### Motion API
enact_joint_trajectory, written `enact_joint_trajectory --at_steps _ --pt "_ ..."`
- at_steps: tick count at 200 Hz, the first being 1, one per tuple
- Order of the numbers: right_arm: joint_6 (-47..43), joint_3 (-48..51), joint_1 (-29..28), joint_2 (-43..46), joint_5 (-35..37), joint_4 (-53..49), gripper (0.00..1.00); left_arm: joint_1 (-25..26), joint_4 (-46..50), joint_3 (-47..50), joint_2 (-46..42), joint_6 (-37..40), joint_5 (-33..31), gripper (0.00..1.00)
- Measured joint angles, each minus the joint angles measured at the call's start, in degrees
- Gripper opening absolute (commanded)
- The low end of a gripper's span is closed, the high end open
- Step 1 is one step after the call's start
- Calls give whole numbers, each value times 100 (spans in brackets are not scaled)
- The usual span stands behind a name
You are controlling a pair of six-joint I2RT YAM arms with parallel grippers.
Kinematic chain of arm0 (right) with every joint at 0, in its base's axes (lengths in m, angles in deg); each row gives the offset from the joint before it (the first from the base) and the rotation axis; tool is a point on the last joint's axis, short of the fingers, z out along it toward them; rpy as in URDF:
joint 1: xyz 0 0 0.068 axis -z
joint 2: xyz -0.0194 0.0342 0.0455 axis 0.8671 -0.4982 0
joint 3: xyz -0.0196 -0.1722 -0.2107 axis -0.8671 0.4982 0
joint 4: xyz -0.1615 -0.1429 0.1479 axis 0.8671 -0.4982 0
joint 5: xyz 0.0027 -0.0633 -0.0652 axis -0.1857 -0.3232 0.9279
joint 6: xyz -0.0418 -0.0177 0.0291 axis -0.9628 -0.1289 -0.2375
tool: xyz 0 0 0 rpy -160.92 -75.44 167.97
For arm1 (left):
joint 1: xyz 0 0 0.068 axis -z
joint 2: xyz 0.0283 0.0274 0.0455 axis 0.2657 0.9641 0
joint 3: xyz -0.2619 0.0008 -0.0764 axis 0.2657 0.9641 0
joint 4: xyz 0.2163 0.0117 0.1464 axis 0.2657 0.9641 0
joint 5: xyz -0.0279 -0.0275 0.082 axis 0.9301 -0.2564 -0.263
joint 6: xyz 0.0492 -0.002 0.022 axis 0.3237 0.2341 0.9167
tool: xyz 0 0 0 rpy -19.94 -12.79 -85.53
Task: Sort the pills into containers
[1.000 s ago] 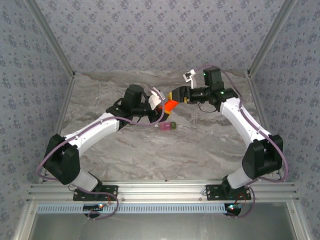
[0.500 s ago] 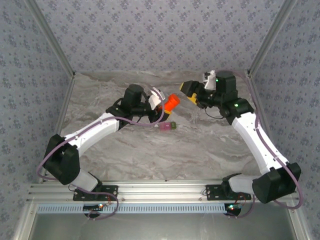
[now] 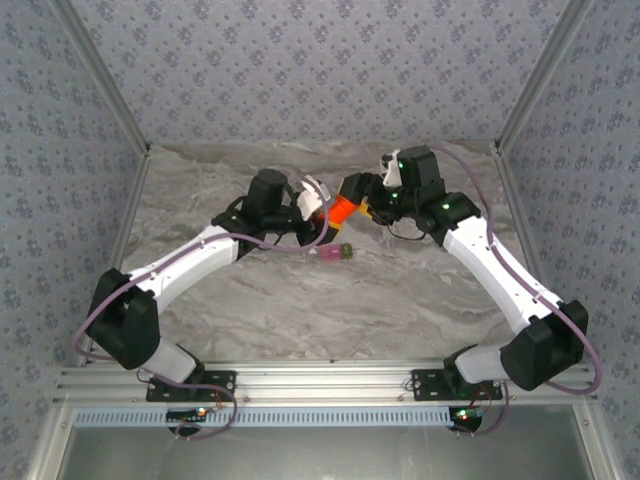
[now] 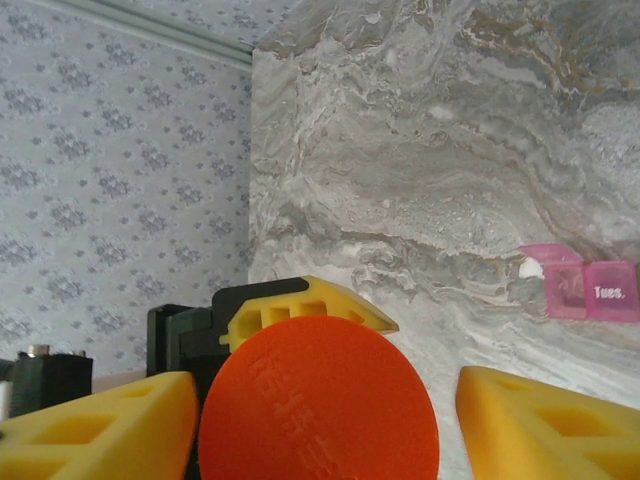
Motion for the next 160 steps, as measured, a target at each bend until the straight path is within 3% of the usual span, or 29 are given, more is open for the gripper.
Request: enact_joint_trajectory --at_steps 29,96,116,138,154,160 --pt "11 2 -4 0 17 -26 61 0 0 0 0 0 0 0" --pt "-122 2 7 2 -120 42 43 -2 24 0 0 0 2 0" --pt "-750 2 98 -44 -450 138 46 -4 9 -2 0 -2 20 0" --pt "-2201 -129 262 -221 -1049 120 48 -17 22 -2 0 0 17 0" --pt "-2999 -199 496 -354 -1622 136 68 -15 -28 -2 0 4 28 0" --pt "-3209 -203 627 -417 -1869 177 71 -9 -44 -2 0 -7 33 0"
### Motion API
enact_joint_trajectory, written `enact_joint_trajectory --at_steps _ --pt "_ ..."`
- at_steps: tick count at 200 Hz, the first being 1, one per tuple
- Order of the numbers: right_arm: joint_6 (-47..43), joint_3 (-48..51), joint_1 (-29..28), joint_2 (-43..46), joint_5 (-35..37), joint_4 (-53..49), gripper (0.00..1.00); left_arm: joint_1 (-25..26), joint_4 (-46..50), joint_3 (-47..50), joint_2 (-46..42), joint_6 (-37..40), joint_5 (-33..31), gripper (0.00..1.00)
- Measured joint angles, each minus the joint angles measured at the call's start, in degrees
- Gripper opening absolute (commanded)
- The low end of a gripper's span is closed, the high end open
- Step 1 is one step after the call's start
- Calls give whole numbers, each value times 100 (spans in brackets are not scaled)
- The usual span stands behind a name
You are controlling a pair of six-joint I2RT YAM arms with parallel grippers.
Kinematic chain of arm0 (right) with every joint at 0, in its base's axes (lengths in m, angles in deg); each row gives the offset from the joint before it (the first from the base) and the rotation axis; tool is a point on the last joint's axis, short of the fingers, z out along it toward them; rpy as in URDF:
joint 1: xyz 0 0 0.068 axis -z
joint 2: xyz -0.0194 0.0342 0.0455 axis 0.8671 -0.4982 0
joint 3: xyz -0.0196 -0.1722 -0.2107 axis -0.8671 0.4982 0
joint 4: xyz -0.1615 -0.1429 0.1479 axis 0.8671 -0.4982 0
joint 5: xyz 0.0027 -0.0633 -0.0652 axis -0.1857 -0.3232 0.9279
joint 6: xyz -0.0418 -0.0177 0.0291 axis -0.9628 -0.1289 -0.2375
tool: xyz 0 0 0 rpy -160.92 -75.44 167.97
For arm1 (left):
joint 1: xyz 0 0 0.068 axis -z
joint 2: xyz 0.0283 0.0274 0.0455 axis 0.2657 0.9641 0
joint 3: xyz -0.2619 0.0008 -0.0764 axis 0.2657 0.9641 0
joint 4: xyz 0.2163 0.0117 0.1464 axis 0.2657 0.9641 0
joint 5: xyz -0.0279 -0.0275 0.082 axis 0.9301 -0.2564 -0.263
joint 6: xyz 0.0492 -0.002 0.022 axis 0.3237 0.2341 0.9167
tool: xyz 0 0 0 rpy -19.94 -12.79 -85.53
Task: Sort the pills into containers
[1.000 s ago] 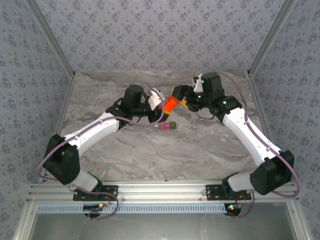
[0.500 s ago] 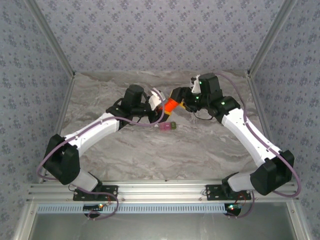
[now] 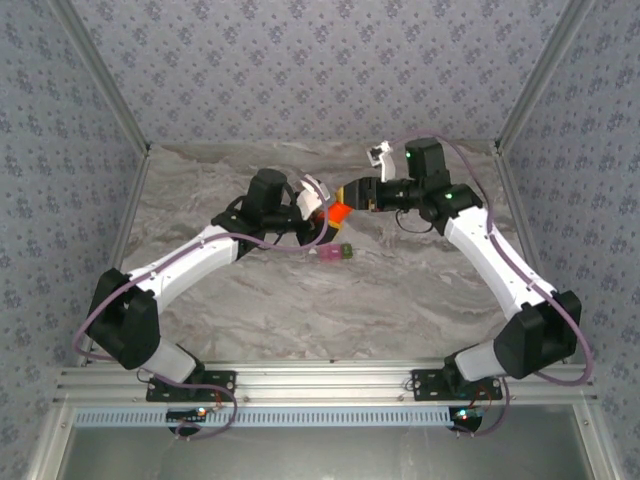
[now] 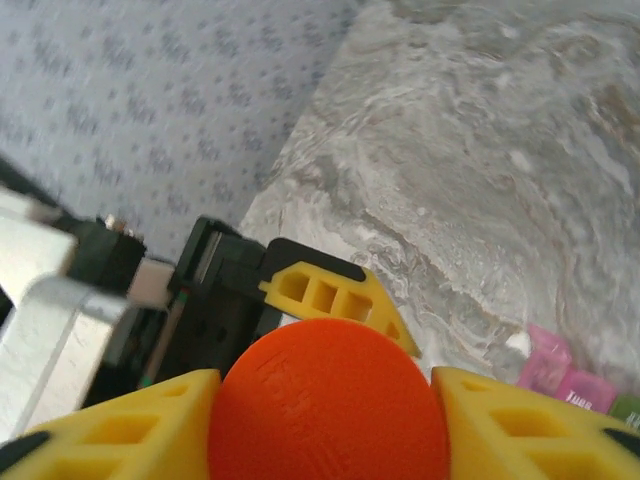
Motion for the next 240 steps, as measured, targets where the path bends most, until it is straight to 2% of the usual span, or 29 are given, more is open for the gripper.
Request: enact_joint_trajectory --at_steps 18,25,53,89,133,186,222,240 --pt "-210 -20 426 -188 -522 251 72 4 7 0 0 0 13 0" --pt "-127 -15 588 -227 -610 374 75 7 -2 0 -2 4 15 0" --pt "743 103 918 -122 -439 695 75 4 -39 0 -7 9 31 0" --pt "1937 107 315 254 522 337 79 2 -24 0 -7 42 33 0" --pt "2496 -138 -409 280 1285 -208 78 2 0 0 -7 52 33 0" --pt "2693 -260 -612 105 1541 -393 66 2 7 0 -7 50 33 0" --pt "2719 -127 -610 114 1563 -345 42 2 90 0 0 52 31 0" --pt "2675 2 -553 157 1453 -216 36 2 181 0 0 52 33 0"
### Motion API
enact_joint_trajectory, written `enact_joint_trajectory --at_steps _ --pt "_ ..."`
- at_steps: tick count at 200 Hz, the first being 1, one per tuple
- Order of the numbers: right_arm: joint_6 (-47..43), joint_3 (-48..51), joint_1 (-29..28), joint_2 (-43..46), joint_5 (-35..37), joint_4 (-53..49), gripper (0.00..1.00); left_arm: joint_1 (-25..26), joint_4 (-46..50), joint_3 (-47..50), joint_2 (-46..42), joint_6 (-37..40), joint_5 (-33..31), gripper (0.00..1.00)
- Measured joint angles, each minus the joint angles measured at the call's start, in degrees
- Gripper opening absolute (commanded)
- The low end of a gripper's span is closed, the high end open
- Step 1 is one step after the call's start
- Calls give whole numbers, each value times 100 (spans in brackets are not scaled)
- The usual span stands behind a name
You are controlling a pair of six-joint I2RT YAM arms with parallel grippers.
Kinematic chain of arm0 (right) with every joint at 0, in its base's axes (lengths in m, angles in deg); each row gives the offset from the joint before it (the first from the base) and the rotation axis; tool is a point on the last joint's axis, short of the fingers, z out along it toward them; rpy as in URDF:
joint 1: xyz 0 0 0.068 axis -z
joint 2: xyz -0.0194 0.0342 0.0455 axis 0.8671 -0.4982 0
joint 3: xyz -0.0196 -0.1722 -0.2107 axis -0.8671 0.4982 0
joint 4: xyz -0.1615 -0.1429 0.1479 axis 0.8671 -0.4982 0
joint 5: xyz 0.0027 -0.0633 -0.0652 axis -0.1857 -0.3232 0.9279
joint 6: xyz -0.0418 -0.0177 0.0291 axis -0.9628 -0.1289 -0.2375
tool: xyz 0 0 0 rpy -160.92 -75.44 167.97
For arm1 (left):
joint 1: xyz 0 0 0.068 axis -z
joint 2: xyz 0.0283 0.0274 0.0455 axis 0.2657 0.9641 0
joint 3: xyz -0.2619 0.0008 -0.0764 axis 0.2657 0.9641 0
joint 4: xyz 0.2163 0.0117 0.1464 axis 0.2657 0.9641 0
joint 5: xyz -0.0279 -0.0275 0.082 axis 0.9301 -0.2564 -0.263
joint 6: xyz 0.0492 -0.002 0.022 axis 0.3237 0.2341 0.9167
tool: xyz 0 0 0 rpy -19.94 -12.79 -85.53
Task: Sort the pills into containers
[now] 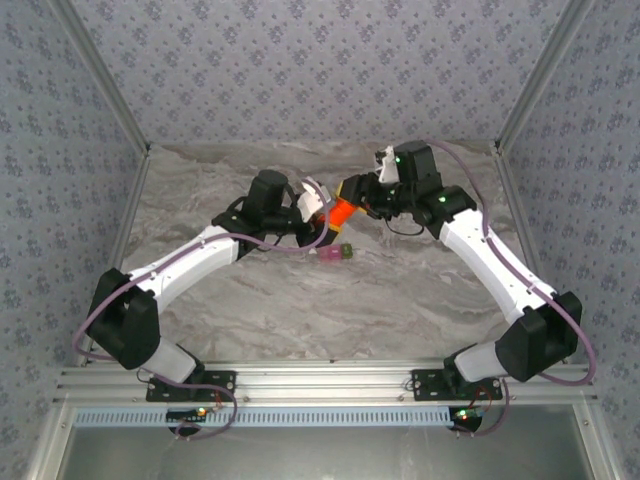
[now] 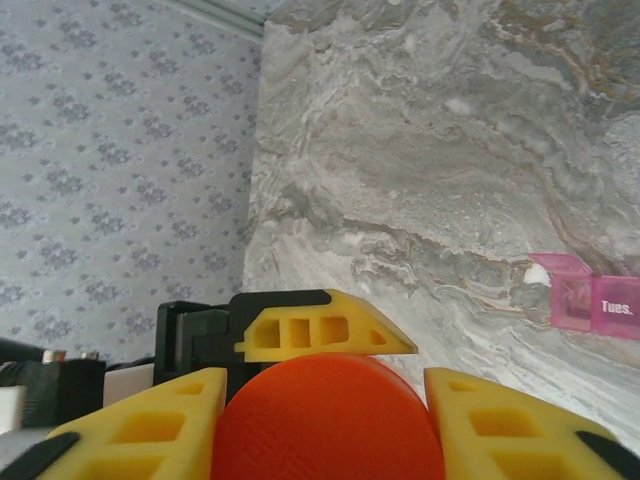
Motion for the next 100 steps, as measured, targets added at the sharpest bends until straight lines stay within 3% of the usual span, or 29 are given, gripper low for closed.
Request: enact_joint_trajectory --at_steps 19,38,56,73,100 --pt "-367 168 144 26 -367 306 40 0 -13 -2 0 -2 -2 0" --pt "-1320 181 264 -7 -876 437 45 0 -52 -11 0 4 33 0" --pt "-2120 179 367 -33 -1246 516 73 2 -96 -37 0 44 85 0" --pt "-2549 164 566 -122 -1528 614 73 0 -94 -59 0 44 98 0" --pt "-2035 164 1075 -177 -1690 852 74 0 -85 -61 0 42 85 0"
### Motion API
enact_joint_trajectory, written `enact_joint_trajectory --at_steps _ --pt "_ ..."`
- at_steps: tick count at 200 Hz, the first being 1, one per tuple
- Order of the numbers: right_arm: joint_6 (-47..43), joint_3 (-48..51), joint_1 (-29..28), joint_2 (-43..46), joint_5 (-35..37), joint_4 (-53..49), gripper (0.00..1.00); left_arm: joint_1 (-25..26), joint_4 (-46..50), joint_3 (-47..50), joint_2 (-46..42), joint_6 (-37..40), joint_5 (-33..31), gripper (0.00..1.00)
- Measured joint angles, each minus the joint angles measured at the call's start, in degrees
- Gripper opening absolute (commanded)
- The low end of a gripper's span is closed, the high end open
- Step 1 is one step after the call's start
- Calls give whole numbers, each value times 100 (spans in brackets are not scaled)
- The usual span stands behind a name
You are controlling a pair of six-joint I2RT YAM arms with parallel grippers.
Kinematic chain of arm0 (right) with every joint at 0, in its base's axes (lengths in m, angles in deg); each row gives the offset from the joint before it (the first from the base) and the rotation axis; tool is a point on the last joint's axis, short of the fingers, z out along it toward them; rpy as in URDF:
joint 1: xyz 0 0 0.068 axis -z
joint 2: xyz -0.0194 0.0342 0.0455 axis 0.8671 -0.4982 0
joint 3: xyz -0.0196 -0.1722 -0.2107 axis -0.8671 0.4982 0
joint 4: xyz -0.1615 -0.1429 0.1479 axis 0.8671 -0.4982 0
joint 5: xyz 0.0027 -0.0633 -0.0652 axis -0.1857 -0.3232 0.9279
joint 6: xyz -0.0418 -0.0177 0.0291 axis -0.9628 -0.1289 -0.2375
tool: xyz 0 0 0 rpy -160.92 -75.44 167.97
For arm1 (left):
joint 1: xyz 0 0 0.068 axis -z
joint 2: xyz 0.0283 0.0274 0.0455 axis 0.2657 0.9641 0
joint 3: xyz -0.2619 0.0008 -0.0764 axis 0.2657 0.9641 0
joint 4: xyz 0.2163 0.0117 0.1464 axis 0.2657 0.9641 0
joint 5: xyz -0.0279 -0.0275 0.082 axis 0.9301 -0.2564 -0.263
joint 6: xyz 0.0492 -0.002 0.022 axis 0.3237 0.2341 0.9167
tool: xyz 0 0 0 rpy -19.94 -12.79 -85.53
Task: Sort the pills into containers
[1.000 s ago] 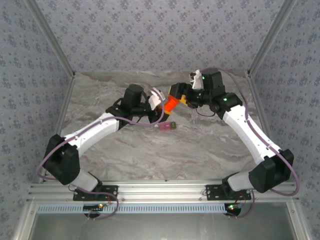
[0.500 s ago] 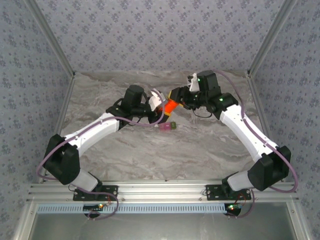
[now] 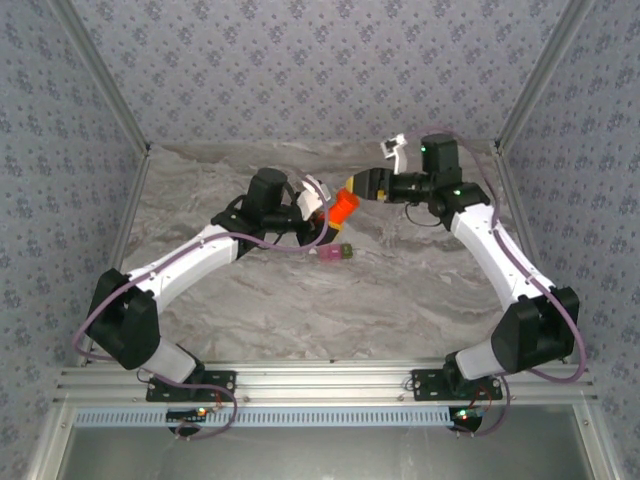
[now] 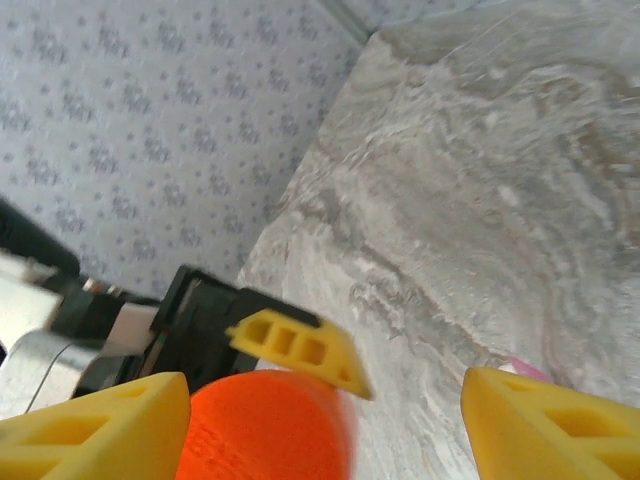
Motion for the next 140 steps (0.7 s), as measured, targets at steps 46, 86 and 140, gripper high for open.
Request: enact_joint_trajectory --at_steps 46,86,140 --pt "1443 4 81 238 481 -101 77 -2 -2 -2 0 2 0 0" --pt "1738 -66 -634 273 973 -682 77 -11 -2 -7 0 2 2 0" --pt "1821 -155 -874 214 1189 -872 60 -11 24 -15 4 2 -2 0"
